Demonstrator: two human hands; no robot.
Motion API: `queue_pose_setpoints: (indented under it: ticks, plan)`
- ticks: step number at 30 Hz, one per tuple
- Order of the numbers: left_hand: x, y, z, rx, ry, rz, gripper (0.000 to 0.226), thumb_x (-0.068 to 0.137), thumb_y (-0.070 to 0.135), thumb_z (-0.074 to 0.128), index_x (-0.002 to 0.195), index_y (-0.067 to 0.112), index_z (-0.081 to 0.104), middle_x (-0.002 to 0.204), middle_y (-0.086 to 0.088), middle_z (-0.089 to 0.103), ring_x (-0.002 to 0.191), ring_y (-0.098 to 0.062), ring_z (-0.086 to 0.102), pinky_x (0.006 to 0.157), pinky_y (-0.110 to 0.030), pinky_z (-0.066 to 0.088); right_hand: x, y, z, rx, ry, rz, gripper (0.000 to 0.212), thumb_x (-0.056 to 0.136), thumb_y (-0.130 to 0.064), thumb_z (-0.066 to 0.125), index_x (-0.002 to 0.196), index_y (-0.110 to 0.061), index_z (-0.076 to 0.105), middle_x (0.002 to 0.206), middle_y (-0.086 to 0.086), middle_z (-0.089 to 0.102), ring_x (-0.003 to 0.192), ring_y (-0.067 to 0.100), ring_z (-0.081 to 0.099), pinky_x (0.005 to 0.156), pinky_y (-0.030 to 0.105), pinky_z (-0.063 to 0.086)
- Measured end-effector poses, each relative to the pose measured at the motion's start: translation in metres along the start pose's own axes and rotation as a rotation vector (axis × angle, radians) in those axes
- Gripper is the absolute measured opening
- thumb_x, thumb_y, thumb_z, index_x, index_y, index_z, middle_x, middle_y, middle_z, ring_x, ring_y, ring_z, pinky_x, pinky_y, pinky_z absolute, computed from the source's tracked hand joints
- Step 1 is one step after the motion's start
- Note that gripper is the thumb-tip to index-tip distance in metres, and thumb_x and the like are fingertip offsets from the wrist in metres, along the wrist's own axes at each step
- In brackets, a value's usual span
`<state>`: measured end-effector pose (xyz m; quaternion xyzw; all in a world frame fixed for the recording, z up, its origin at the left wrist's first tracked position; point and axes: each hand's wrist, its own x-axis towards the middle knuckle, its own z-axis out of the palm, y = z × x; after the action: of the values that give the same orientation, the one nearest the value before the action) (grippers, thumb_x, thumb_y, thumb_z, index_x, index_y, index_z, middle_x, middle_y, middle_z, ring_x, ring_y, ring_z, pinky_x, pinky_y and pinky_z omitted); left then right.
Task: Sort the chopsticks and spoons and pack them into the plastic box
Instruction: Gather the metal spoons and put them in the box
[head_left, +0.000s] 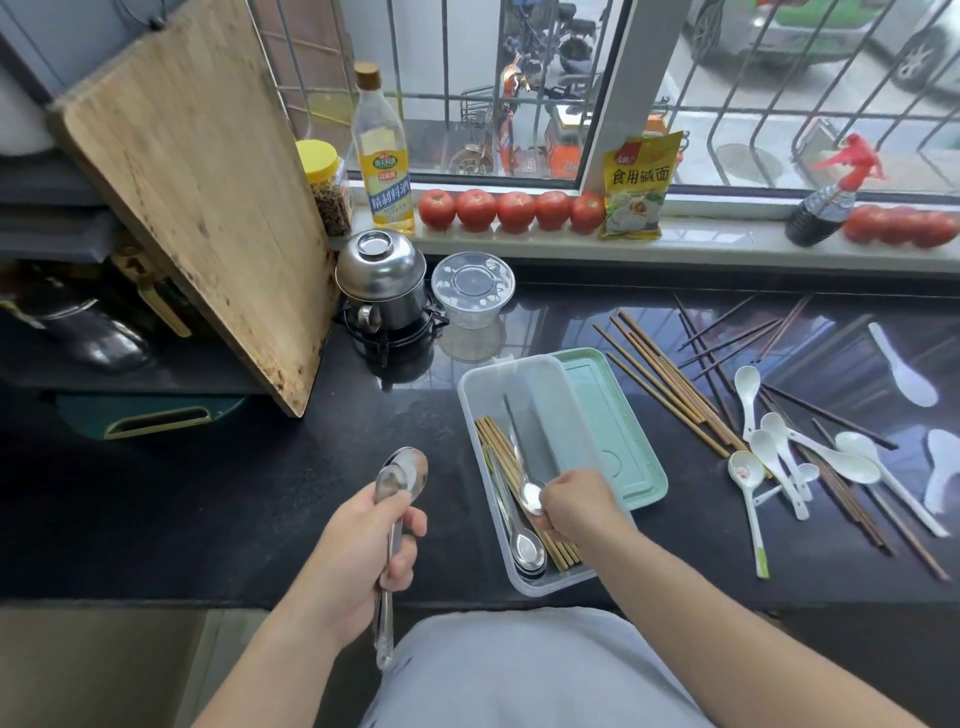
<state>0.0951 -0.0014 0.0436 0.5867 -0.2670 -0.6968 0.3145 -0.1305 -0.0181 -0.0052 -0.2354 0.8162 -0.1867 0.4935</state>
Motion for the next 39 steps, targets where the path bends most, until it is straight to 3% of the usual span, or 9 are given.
queue_pose_setpoints:
  ticks: [4,6,10,14,20,23,29,34,39]
  plan:
    - [-0.001,-0.001,0.004,-0.017,-0.024,-0.024,0.018,0.110,0.018,0.040,0.113,0.009,0.055,0.074,-0.009,0.059,0.042,-0.012,0.031,0.041,-0.023,0.024,0.008,0.004,0.010,-0.268,-0.041,0.009,0.005,0.086,0.000,0.058,0.085,0.000,0.063,0.066,0.009,0.062,0.051,0.023,0.060,0.055,0.031,0.054]
    - [-0.001,-0.001,0.003,-0.017,-0.027,-0.023,0.017,0.111,0.017,0.039,0.111,0.009,0.053,0.075,-0.010,0.059,0.042,-0.012,0.031,0.041,-0.023,0.023,0.007,0.005,0.013,-0.483,-0.098,0.018,0.015,0.078,0.001,0.062,0.071,-0.010,0.054,0.058,0.001,0.052,0.050,0.020,0.054,0.047,0.022,0.047]
    - [0.001,-0.003,0.001,0.022,-0.048,-0.032,0.018,0.111,0.017,0.039,0.113,0.008,0.054,0.079,-0.009,0.061,0.045,-0.013,0.033,0.042,-0.025,0.024,0.002,0.003,0.009,-0.667,-0.273,-0.005,0.009,0.090,-0.005,0.057,0.081,-0.008,0.059,0.075,0.009,0.071,0.069,0.025,0.076,0.066,0.034,0.064]
    - [-0.001,-0.002,0.001,0.098,-0.083,-0.009,0.018,0.110,0.017,0.043,0.110,0.006,0.058,0.088,-0.010,0.060,0.048,-0.014,0.040,0.043,-0.026,0.026,-0.004,-0.023,-0.008,-0.850,-0.151,-0.251,0.015,0.090,-0.012,0.053,0.078,-0.007,0.060,0.073,0.007,0.070,0.068,0.027,0.074,0.064,0.032,0.061]
    - [-0.004,0.002,0.014,0.191,-0.131,0.045,0.025,0.111,0.013,0.040,0.111,0.002,0.063,0.090,-0.011,0.065,0.043,-0.013,0.044,0.045,-0.023,0.028,-0.049,-0.061,-0.026,-0.150,-0.365,-0.482,0.020,0.099,-0.029,0.060,0.095,-0.014,0.072,0.086,0.000,0.072,0.063,0.013,0.066,0.060,0.024,0.054]
    - [-0.004,0.003,0.023,0.213,-0.159,0.064,0.030,0.111,0.012,0.038,0.113,0.004,0.067,0.090,-0.011,0.071,0.044,-0.015,0.046,0.044,-0.023,0.029,-0.070,-0.062,-0.021,-0.139,-0.480,-0.600,0.013,0.099,-0.026,0.063,0.102,-0.020,0.074,0.081,-0.002,0.072,0.067,0.010,0.066,0.062,0.022,0.054]
    - [-0.005,0.004,0.030,0.283,-0.156,0.017,0.029,0.111,0.019,0.040,0.115,0.013,0.069,0.097,-0.008,0.078,0.053,-0.022,0.060,0.041,-0.025,0.037,-0.061,-0.056,-0.015,-0.074,-0.274,-0.580,0.017,0.095,-0.008,0.060,0.096,-0.006,0.076,0.060,-0.004,0.066,0.055,0.011,0.061,0.062,0.028,0.057]
    - [-0.003,0.006,0.026,0.377,-0.118,0.030,0.027,0.112,0.021,0.040,0.108,0.006,0.063,0.085,-0.009,0.075,0.045,-0.020,0.053,0.041,-0.025,0.034,-0.051,-0.062,-0.025,-0.373,0.028,-0.703,0.019,0.096,-0.024,0.060,0.106,-0.026,0.076,0.092,-0.010,0.069,0.084,0.012,0.063,0.082,0.031,0.053]
    - [-0.006,0.010,0.026,0.383,-0.170,0.093,0.028,0.111,0.026,0.042,0.098,0.007,0.059,0.072,-0.006,0.066,0.042,-0.018,0.045,0.040,-0.024,0.033,-0.053,-0.063,-0.022,-0.465,0.032,-0.741,0.015,0.094,-0.029,0.066,0.081,-0.021,0.068,0.072,-0.009,0.063,0.070,0.009,0.058,0.059,0.018,0.042]
